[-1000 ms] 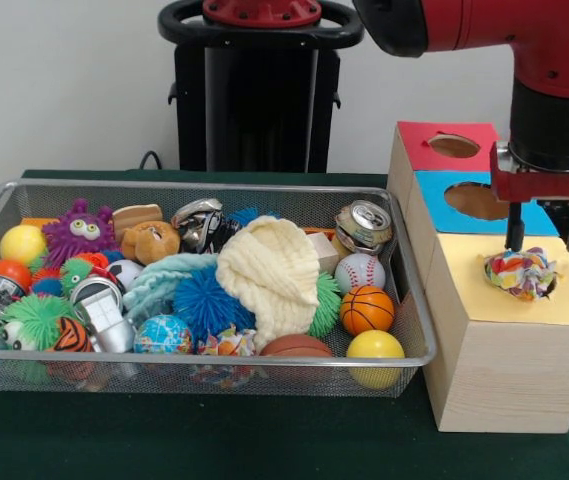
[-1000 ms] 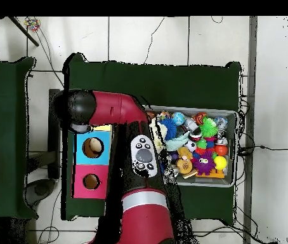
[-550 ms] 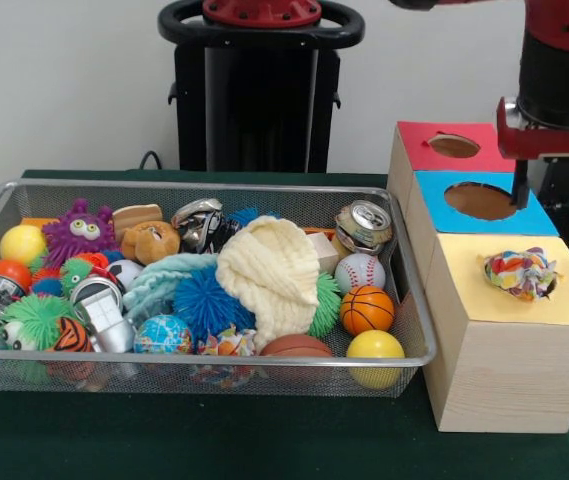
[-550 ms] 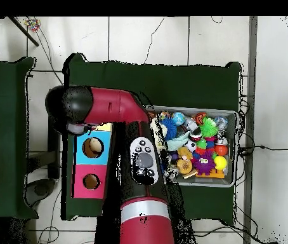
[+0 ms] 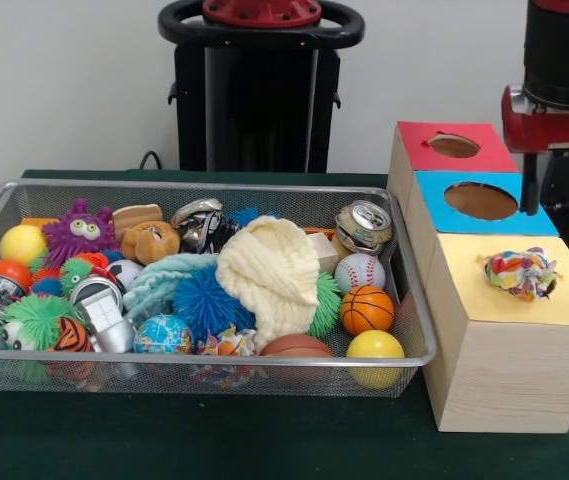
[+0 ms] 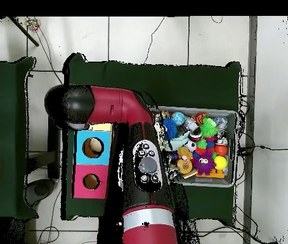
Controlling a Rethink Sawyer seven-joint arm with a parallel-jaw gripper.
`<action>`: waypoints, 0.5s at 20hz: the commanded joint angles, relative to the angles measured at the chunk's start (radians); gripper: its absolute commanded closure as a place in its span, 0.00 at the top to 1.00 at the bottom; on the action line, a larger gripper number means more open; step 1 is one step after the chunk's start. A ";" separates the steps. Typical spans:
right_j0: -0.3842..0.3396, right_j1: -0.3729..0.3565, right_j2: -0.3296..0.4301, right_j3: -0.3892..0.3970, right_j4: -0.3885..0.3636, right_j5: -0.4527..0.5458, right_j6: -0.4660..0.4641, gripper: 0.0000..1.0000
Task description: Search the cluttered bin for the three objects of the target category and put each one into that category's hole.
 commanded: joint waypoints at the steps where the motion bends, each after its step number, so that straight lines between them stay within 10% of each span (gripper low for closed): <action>1: -0.015 0.062 0.035 -0.009 -0.074 -0.157 0.034 1.00; 2: -0.010 0.064 0.026 -0.016 -0.083 -0.169 0.041 1.00; 3: -0.006 0.067 0.019 -0.025 -0.099 -0.178 0.038 0.00; 10: 0.036 0.098 -0.060 -0.082 -0.145 -0.239 0.104 0.00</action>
